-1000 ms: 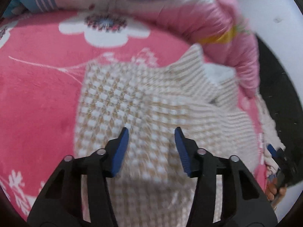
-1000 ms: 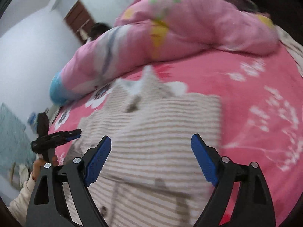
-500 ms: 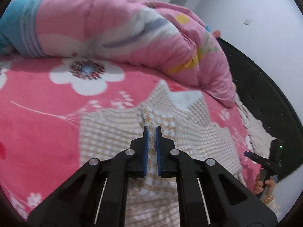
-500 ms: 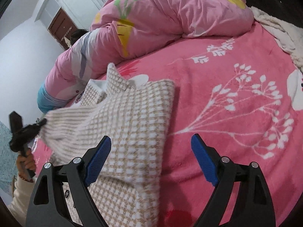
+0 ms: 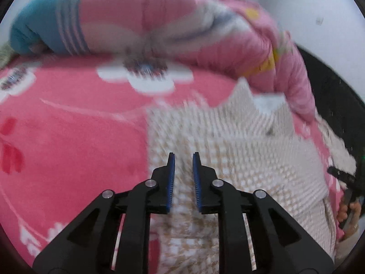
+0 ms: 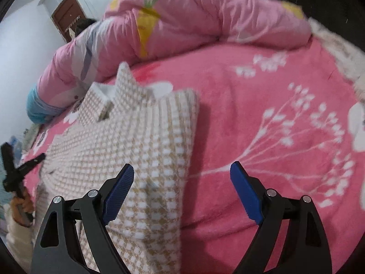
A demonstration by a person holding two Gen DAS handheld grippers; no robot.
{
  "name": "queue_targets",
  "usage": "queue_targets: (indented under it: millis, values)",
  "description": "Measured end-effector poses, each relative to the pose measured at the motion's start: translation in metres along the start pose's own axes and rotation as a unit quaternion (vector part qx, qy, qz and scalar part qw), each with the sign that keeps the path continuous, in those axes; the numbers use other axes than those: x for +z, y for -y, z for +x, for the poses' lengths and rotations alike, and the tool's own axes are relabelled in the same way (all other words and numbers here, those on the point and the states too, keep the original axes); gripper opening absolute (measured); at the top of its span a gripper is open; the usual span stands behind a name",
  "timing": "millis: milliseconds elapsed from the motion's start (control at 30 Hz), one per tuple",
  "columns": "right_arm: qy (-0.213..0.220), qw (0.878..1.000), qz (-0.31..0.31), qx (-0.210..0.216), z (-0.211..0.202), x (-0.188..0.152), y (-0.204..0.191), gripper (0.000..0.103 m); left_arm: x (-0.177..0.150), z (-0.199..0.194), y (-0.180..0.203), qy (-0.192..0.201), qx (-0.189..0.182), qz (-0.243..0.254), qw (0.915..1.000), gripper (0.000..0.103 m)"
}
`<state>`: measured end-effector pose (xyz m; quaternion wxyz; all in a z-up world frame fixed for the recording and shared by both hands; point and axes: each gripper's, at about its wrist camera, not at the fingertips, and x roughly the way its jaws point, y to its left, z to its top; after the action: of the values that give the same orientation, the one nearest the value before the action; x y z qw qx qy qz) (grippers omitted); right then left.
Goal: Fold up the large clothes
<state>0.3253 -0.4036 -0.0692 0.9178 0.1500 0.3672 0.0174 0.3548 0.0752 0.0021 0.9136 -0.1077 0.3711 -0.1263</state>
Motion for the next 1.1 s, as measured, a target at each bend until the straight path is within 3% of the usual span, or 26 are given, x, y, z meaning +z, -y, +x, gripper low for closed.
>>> queue_targets:
  millis: [100, 167, 233, 333, 400, 533, 667, 733, 800, 967, 1033, 1100]
  values:
    - [0.035, 0.998, -0.061, 0.000, -0.017, 0.005, -0.030, 0.084, 0.005, -0.019, 0.010, 0.029, -0.027, 0.016, 0.9991, 0.015]
    - [0.030, 0.996, -0.087, 0.009, -0.011, 0.009, -0.050, 0.084, 0.006, -0.017, 0.028, 0.019, -0.051, 0.038, 0.9978, 0.016]
    - [0.006, 0.995, -0.098, 0.014, 0.011, 0.012, -0.068, 0.084, 0.000, 0.002, 0.049, -0.016, -0.050, 0.061, 0.9967, 0.027]
    - [-0.070, 0.994, -0.078, -0.006, 0.064, 0.006, -0.067, 0.084, -0.021, 0.041, 0.059, -0.078, -0.001, 0.077, 0.9939, 0.028]
    - [-0.106, 0.990, -0.086, -0.020, 0.092, -0.007, -0.061, 0.084, -0.033, 0.046, 0.053, -0.067, -0.013, 0.071, 0.9952, 0.029]
    - [-0.102, 0.991, -0.082, -0.026, 0.072, 0.009, -0.067, 0.082, -0.032, 0.039, 0.044, -0.064, -0.029, 0.064, 0.9955, 0.029]
    - [-0.064, 0.996, -0.042, -0.042, 0.066, 0.036, -0.060, 0.081, -0.034, 0.042, 0.045, -0.063, -0.027, 0.065, 0.9955, 0.029]
    - [-0.104, 0.991, -0.030, -0.083, 0.099, 0.035, -0.052, 0.081, -0.035, 0.042, 0.043, -0.059, -0.028, 0.065, 0.9958, 0.029]
    - [-0.129, 0.987, -0.016, -0.090, 0.122, 0.026, -0.045, 0.089, -0.034, 0.042, 0.044, -0.056, -0.030, 0.064, 0.9959, 0.029]
    - [-0.095, 0.990, 0.013, -0.105, 0.071, 0.027, -0.060, 0.087, -0.032, 0.027, 0.042, -0.052, -0.034, 0.065, 0.9960, 0.029]
    - [-0.059, 0.993, -0.022, -0.098, 0.039, 0.018, -0.084, 0.087, -0.034, 0.010, 0.048, -0.038, -0.030, 0.076, 0.9959, 0.041]
    - [-0.049, 0.992, -0.059, -0.096, 0.025, 0.005, -0.105, 0.087, -0.039, -0.006, 0.056, -0.031, -0.032, 0.085, 0.9954, 0.047]
